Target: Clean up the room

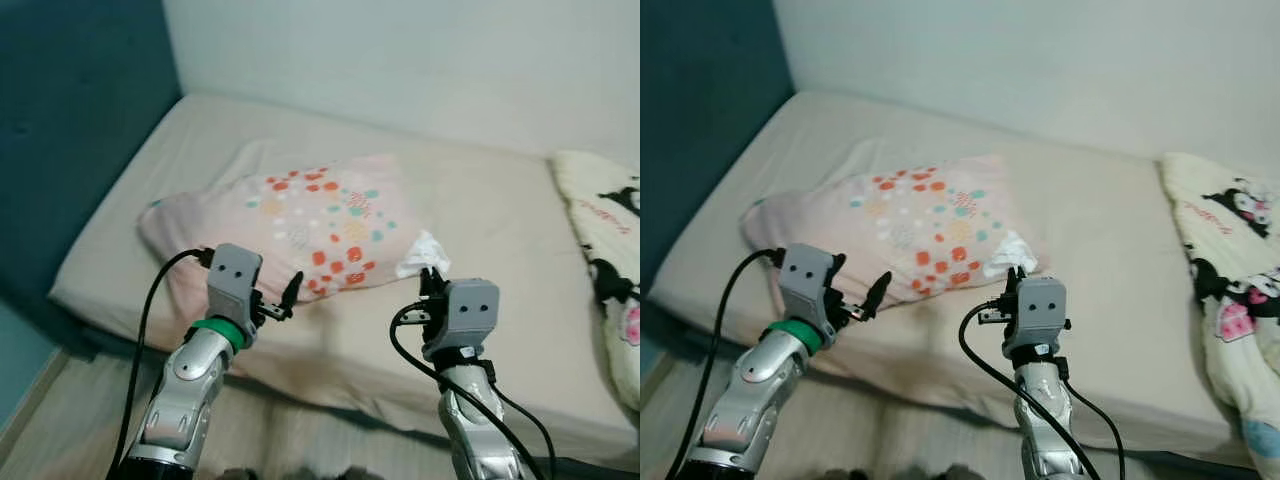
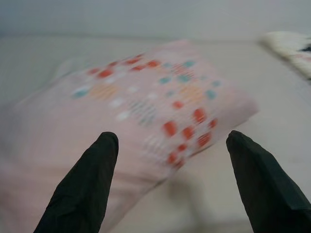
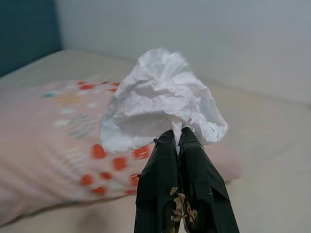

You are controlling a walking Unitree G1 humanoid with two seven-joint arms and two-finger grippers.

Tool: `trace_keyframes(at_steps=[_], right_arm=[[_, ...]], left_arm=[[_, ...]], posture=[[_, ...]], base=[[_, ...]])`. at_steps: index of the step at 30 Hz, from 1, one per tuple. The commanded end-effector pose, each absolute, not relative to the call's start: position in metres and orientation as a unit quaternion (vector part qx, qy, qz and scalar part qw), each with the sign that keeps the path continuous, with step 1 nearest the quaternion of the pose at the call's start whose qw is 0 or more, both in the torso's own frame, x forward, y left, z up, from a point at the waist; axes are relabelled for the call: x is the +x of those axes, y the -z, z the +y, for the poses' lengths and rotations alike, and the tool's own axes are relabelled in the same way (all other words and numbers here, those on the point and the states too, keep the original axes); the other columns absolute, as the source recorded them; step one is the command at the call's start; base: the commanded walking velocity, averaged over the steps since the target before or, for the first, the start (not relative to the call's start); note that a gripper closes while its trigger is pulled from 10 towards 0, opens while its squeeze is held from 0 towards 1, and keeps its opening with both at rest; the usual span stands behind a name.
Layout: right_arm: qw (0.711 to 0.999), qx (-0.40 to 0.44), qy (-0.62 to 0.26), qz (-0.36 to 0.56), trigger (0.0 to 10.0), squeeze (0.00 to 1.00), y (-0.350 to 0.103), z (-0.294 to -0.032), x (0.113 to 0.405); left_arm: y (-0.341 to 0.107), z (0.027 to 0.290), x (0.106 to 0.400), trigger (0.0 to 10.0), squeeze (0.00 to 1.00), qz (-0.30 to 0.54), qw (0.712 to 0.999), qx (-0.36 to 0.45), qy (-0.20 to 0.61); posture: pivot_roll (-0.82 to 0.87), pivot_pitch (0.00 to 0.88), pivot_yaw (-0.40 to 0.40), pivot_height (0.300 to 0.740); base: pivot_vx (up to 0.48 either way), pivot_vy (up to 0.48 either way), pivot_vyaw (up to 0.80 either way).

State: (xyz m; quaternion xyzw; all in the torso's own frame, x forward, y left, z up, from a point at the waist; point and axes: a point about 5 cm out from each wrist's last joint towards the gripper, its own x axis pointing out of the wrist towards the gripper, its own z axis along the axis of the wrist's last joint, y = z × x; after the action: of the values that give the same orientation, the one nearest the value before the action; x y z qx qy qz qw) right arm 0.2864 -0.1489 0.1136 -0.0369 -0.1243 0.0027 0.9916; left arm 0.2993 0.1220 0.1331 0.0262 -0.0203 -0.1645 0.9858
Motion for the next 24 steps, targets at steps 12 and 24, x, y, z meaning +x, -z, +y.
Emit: trace_keyframes(at_steps=[12,24], right_arm=[[0.993,-0.051,0.002,-0.106,10.0,0.00,-0.1070,-0.1529,0.2854],[0.992,-0.067,-0.003,-0.104,10.0,0.00,-0.1078,-0.1497,0.2892]], left_arm=[[-0.1248,0.1186,0.2969,10.0,0.00,-0.006,0.985,0.026,0.170],[-0.1242,0.1205,0.2969,10.0,0.00,-0.005,0.985,0.028,0.168]], posture=[[0.03,0.092,-0.036,0.735],[0.03,0.092,-0.036,0.735]], base=[[-0.281,0.000,0.00],[-0.279,0.000,0.00]])
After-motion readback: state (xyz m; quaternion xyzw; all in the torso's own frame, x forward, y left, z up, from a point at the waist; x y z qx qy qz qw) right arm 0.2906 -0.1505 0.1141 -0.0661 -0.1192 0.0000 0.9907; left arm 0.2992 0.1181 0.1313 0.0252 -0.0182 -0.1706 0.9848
